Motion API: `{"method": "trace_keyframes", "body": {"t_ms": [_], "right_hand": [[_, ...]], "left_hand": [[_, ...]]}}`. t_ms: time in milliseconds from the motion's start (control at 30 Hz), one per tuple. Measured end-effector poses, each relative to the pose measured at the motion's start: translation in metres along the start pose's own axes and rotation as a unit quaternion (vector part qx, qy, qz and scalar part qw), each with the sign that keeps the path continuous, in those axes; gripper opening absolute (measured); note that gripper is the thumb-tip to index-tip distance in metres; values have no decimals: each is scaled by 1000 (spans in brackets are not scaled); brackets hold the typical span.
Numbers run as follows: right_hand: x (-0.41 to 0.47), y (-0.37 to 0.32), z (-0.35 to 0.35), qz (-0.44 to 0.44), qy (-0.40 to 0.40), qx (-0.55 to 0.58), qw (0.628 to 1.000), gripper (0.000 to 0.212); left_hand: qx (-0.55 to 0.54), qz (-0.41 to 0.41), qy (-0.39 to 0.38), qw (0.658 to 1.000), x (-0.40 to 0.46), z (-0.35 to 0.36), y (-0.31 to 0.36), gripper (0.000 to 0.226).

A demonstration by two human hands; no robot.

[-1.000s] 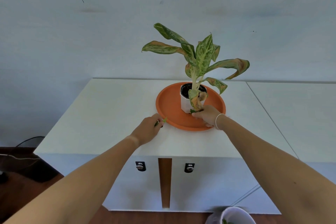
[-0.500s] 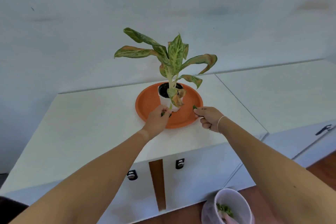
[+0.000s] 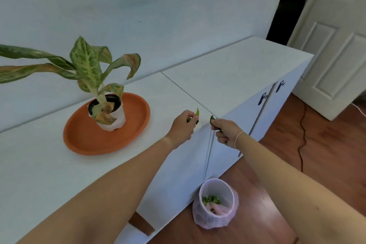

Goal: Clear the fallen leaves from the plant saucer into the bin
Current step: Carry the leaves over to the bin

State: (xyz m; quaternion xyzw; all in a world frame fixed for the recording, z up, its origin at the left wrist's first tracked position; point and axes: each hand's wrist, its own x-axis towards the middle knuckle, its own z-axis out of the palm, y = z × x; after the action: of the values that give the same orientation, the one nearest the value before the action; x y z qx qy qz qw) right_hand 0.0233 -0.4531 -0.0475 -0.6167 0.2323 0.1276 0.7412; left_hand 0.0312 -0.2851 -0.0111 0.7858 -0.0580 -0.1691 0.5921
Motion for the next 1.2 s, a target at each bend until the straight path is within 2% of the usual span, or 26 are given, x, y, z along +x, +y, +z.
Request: {"method": "trace_keyframes", "body": {"t_ms": [300, 433, 533, 733, 800, 900, 1033, 1200], "right_hand": [[21, 23, -115, 72, 54, 64, 994, 25], [37, 53, -148, 117, 88, 67, 987, 26], [44, 87, -161, 158, 110, 61, 979, 24], [80, 175, -172, 204, 158, 24, 966, 32], [98, 204, -171, 218, 170, 6, 961, 38], [132, 258, -171, 261, 188, 5, 947, 36], [174, 334, -164, 311, 221, 61, 922, 34], [203, 394, -157, 345, 251, 187, 885, 22]], "left_hand": [[23, -72, -84, 994, 53, 123, -9, 20], [-14, -155, -89, 984, 73, 162, -41, 14], [-34, -213, -98, 972, 77, 183, -71, 24], [-33, -311, -116, 943, 102, 215, -165, 34], [-33, -343, -117, 931, 108, 223, -194, 31], [-10, -393, -102, 914, 121, 234, -249, 24], [7, -430, -94, 898, 142, 247, -332, 27], [-40, -474, -78, 876, 155, 261, -388, 32]]}}
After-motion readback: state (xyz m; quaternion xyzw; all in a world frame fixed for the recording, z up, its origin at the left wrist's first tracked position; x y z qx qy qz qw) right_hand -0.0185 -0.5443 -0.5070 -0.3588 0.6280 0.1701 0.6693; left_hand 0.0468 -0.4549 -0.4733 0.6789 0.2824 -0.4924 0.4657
